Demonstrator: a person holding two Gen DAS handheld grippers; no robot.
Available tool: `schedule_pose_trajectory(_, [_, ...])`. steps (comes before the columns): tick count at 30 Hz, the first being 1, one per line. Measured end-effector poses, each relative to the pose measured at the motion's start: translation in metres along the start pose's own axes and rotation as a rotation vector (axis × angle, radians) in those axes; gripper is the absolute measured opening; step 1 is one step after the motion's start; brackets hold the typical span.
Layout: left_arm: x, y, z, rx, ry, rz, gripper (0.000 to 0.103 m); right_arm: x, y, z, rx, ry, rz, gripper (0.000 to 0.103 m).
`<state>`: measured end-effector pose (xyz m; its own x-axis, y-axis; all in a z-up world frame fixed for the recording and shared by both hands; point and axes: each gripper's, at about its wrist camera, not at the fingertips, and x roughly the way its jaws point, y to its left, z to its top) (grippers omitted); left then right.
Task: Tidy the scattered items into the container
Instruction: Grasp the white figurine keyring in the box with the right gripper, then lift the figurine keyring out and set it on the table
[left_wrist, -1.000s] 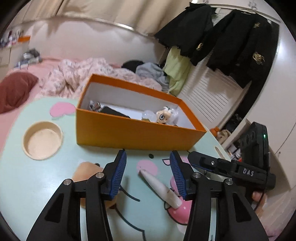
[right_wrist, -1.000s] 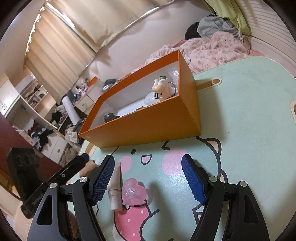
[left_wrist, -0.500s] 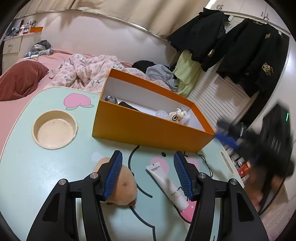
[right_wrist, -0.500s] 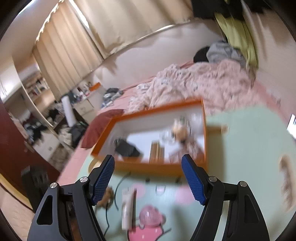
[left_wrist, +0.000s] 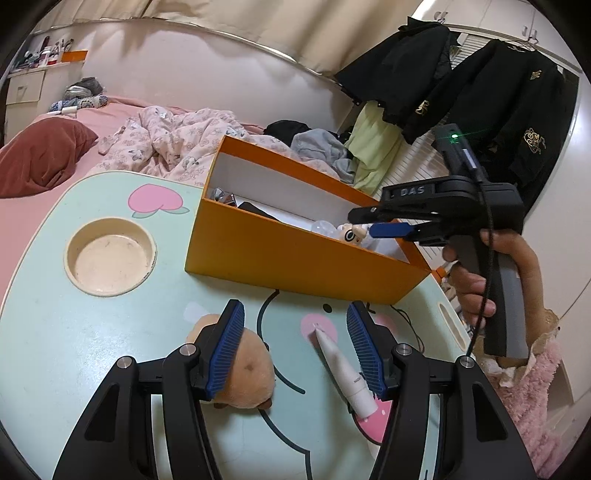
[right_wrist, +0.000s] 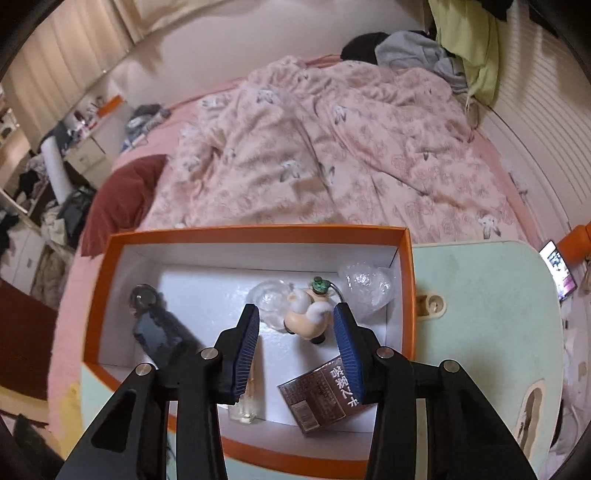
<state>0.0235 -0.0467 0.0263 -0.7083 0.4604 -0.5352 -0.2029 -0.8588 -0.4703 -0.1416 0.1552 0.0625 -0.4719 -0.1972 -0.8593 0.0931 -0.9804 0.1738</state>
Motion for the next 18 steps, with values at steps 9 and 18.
schedule_pose_trajectory(9, [0.001,-0.002,-0.001,0.004,0.001,0.001,0.059,0.026,0.024,0.002,-0.139,0.005,-0.240,0.037])
schedule_pose_trajectory(18, [0.001,-0.001,-0.001,0.000,0.006,-0.002,0.059,0.026,0.028,-0.004,-0.186,-0.039,-0.200,0.030])
